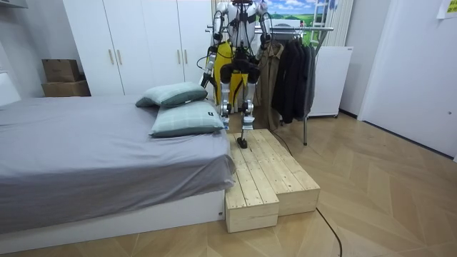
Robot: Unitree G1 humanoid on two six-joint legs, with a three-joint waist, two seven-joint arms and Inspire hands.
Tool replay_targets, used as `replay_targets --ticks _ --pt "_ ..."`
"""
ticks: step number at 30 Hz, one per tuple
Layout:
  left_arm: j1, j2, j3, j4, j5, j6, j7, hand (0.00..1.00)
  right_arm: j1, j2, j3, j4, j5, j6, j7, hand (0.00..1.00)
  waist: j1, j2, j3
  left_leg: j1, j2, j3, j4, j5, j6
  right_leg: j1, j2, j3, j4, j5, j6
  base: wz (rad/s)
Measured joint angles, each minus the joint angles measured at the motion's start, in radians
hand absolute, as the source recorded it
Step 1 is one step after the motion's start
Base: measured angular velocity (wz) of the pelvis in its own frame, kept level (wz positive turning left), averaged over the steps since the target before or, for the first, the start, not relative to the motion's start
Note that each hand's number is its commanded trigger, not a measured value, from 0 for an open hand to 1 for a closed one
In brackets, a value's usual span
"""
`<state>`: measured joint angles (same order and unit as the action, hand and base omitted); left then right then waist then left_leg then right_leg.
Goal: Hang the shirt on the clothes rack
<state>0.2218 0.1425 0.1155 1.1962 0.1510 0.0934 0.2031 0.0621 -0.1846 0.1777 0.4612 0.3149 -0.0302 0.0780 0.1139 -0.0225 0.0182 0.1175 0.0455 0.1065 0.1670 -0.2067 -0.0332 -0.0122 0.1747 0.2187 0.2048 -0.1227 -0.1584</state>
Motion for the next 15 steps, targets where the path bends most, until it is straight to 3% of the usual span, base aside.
replay_targets --ticks 9,15 --pt "0.001 -0.001 0.012 0.0 0.0 0.001 0.004 0.0 0.0 -0.003 -0.005 -0.002 0.0 0.0 -0.053 0.0 -0.004 0.005 -0.0039 -0.002 0.0 0.001 0.001 0.0 0.0 -0.001 0.004 0.022 0.002 0.0 -0.002 -0.05" --pt "0.008 -0.001 0.039 0.006 0.0 0.0 0.006 0.0 0.008 -0.005 -0.052 -0.002 -0.002 -0.006 -0.105 0.0 -0.031 0.001 -0.0061 0.003 0.0 0.003 0.001 0.0 0.0 0.004 0.002 0.012 0.0 0.0 -0.003 0.03"
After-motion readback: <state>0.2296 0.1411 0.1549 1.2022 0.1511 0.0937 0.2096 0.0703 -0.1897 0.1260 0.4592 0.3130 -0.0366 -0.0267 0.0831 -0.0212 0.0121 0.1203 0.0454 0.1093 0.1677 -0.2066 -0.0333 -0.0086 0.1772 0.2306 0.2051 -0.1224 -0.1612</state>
